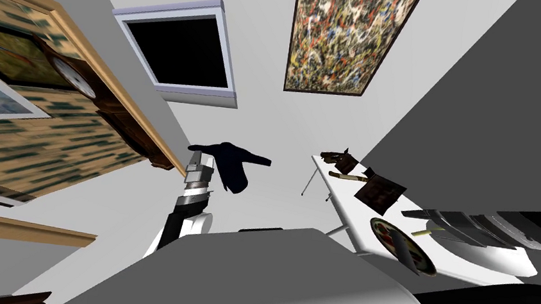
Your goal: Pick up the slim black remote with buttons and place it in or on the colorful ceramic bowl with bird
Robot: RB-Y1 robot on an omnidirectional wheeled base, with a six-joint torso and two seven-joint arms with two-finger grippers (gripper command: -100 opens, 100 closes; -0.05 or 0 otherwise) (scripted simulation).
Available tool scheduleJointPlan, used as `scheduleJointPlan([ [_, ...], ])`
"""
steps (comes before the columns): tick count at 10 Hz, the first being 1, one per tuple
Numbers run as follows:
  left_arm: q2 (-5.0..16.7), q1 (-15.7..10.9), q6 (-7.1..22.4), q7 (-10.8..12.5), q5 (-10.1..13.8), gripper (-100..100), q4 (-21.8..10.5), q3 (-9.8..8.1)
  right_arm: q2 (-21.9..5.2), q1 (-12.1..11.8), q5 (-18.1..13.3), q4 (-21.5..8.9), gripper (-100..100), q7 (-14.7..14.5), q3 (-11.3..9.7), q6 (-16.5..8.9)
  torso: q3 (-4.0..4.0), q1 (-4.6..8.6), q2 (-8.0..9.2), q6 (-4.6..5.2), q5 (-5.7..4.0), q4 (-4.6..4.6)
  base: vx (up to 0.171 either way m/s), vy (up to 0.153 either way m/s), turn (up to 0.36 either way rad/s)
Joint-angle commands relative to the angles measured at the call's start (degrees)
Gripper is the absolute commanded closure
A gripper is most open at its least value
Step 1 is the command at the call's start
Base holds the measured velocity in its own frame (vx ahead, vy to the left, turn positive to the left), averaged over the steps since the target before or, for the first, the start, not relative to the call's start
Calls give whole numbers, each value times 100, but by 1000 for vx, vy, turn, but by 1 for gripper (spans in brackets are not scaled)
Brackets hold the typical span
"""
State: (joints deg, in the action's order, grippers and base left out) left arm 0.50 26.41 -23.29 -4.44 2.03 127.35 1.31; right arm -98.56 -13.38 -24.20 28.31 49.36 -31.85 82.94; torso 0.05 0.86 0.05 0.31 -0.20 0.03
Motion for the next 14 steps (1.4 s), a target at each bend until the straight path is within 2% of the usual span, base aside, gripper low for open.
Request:
scheduleJointPlan([
  [1,0,0,0,0,0,0,0,0,-237,-286,286,286,-100,38,63,-88,0,0,0,0,0,0,0,0,0],
  [2,0,0,0,0,0,0,0,0,-237,-131,196,211,-100,38,63,-88,-1,1,-1,-1,0,0,0,0,0],
  [3,0,0,0,0,0,0,0,0,-237,-356,309,313,-100,38,63,-88,0,2,0,0,0,0,0,0,0],
  [6,0,0,0,0,0,0,0,0,-640,-294,361,351,-100,231,83,160,-1,-2,-1,0,0,0,0,10,-11],
  [7,0,0,0,0,0,0,0,0,-640,-96,150,351,-100,231,83,160,-1,-2,-1,-1,-1,0,0,15,-18],
  [8,0,0,0,0,0,0,0,0,-640,-61,115,351,-100,231,83,160,-1,-4,-1,0,1,0,-3,-2,-12],
  [9,0,0,0,0,0,0,0,0,-640,-291,339,351,-100,231,83,160,0,1,1,0,-1,0,-6,-8,-24],
  [10,0,0,0,0,0,0,0,0,-626,-179,227,337,-100,233,82,166,2,6,3,2,-3,1,0,0,0],
  [11,0,0,0,0,0,0,0,0,-627,-194,244,338,0,230,82,163,1,6,2,0,-3,0,0,0,0],
  [14,0,0,0,0,0,0,0,0,-627,-193,242,338,0,230,82,163,0,5,0,0,-3,0,0,0,0],
])
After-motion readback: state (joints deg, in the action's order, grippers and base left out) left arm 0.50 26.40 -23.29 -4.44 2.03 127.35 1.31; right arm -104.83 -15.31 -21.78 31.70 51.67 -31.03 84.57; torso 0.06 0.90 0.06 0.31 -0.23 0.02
